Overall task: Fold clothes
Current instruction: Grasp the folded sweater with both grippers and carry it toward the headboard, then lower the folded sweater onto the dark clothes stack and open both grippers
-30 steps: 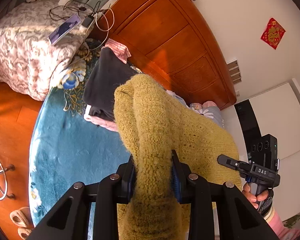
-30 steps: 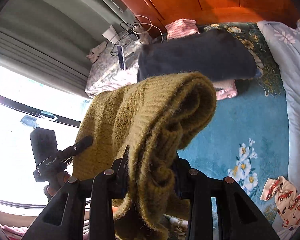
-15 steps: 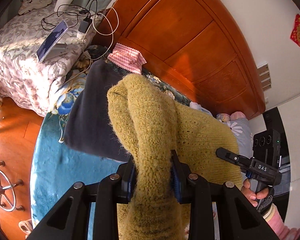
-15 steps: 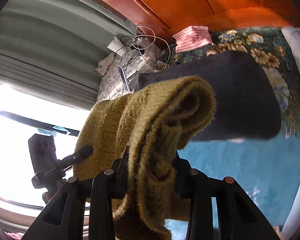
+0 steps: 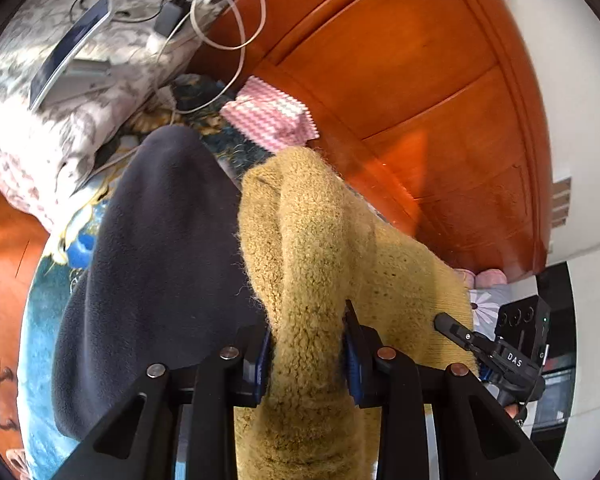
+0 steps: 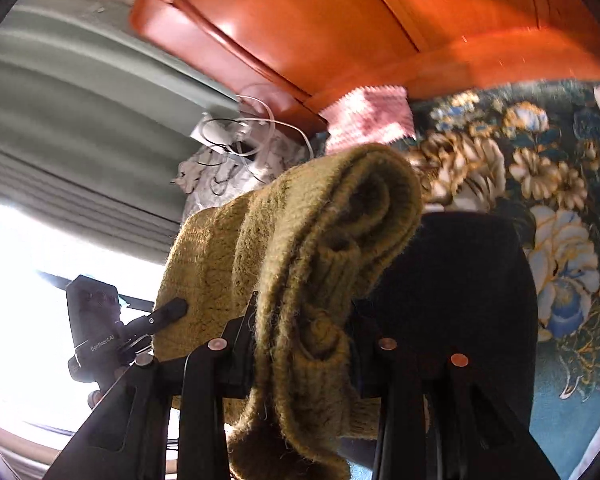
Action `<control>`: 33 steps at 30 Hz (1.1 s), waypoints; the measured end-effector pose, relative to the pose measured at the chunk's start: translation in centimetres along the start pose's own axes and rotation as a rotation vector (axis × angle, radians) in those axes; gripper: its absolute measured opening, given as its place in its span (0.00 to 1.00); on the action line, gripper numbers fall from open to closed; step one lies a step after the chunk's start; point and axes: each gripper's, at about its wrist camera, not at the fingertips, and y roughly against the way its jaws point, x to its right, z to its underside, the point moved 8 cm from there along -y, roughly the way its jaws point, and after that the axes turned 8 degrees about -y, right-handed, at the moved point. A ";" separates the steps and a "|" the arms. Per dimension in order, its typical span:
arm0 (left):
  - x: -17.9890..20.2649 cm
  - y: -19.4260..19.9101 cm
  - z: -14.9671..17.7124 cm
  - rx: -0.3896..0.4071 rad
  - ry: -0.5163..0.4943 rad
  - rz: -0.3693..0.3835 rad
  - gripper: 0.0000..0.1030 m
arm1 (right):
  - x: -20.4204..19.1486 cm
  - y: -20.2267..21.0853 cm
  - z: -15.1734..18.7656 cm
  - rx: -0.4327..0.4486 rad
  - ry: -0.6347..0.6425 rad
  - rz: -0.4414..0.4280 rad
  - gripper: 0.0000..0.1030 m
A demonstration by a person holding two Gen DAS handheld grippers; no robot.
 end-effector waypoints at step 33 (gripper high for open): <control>0.6 3.4 1.9 -0.001 -0.313 -0.268 0.46 | 2.5 -0.7 2.5 0.061 0.080 0.063 0.48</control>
